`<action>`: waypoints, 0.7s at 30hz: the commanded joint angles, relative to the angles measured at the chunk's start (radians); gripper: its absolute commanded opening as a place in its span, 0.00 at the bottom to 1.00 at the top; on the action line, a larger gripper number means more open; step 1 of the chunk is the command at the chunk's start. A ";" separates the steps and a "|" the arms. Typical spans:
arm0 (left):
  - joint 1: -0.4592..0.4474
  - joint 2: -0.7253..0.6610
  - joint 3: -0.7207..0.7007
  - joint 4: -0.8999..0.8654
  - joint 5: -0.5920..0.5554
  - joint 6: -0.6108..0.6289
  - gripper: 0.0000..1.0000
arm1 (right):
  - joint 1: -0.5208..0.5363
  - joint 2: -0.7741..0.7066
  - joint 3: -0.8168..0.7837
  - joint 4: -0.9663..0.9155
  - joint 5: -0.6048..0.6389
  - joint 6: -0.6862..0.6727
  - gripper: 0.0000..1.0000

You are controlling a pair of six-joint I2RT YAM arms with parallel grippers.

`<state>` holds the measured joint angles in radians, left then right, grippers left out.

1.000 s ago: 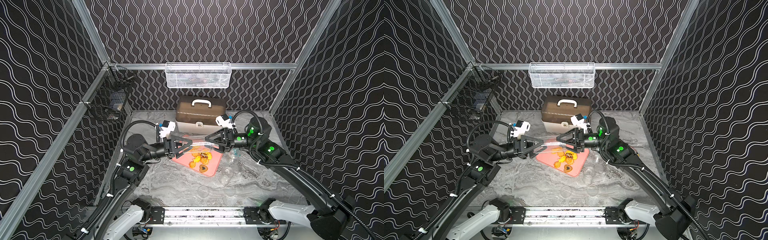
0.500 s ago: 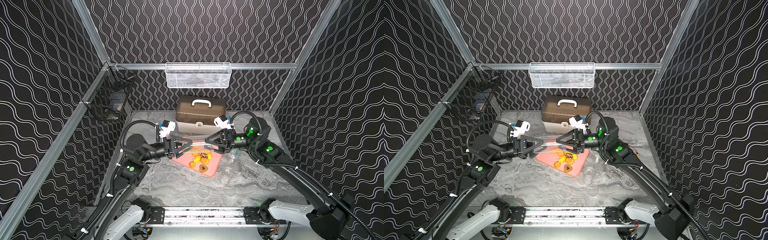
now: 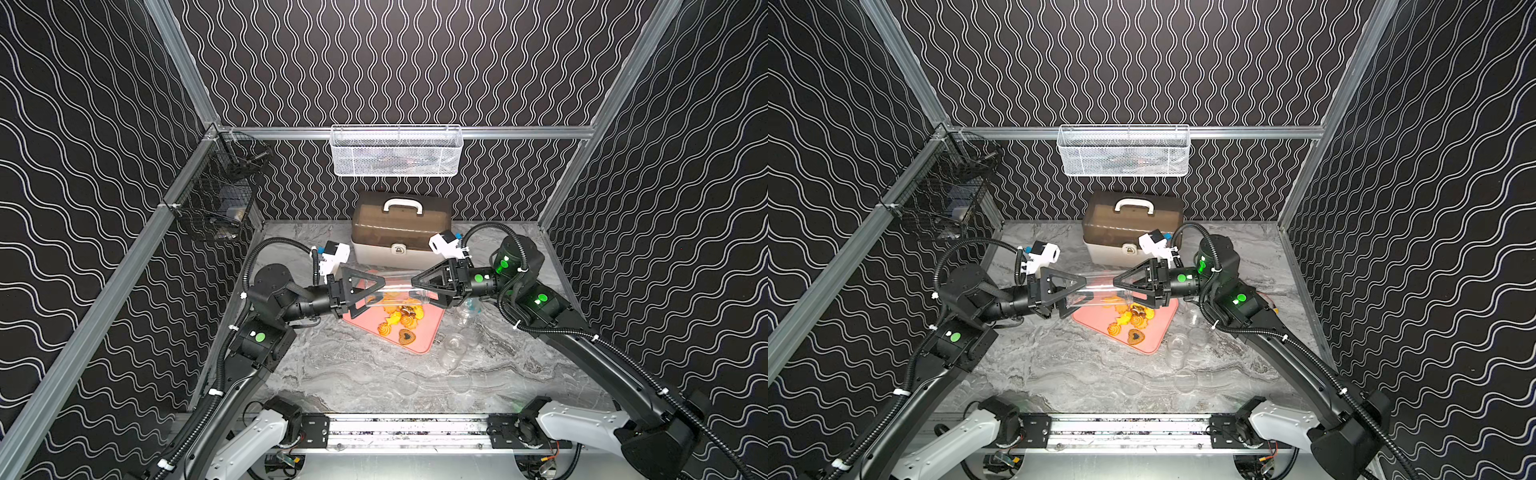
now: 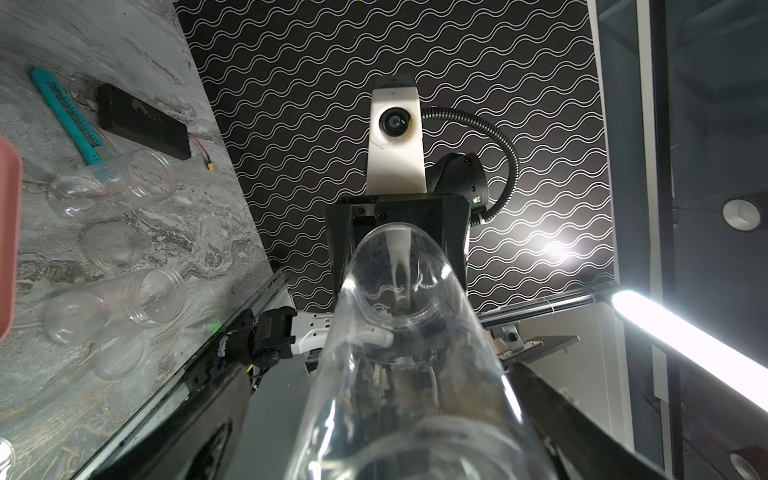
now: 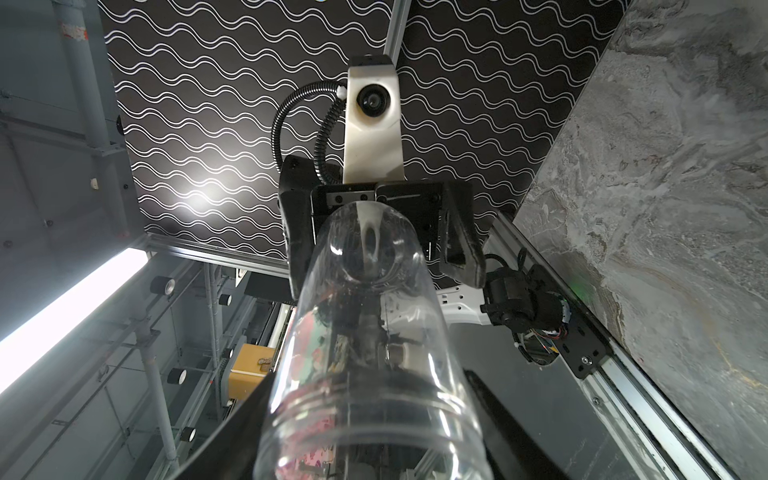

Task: Pour the cookies out of the jar
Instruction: Place the jar at the center of the board.

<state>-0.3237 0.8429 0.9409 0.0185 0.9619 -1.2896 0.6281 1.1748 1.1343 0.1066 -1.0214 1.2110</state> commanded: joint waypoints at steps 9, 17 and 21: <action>0.000 0.014 0.449 -1.020 -0.562 0.694 0.99 | -0.029 -0.020 -0.010 -0.198 0.050 -0.137 0.67; 0.001 -0.043 0.513 -1.152 -0.781 0.760 0.99 | -0.027 0.072 0.132 -0.538 0.180 -0.362 0.65; 0.000 -0.068 0.554 -1.167 -0.811 0.756 0.99 | 0.020 0.176 0.209 -0.638 0.258 -0.450 0.64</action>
<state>-0.3237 0.7822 1.4746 -1.1046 0.2249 -0.5735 0.6239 1.3098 1.3071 -0.4080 -0.8360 0.8677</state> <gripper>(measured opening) 0.989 0.651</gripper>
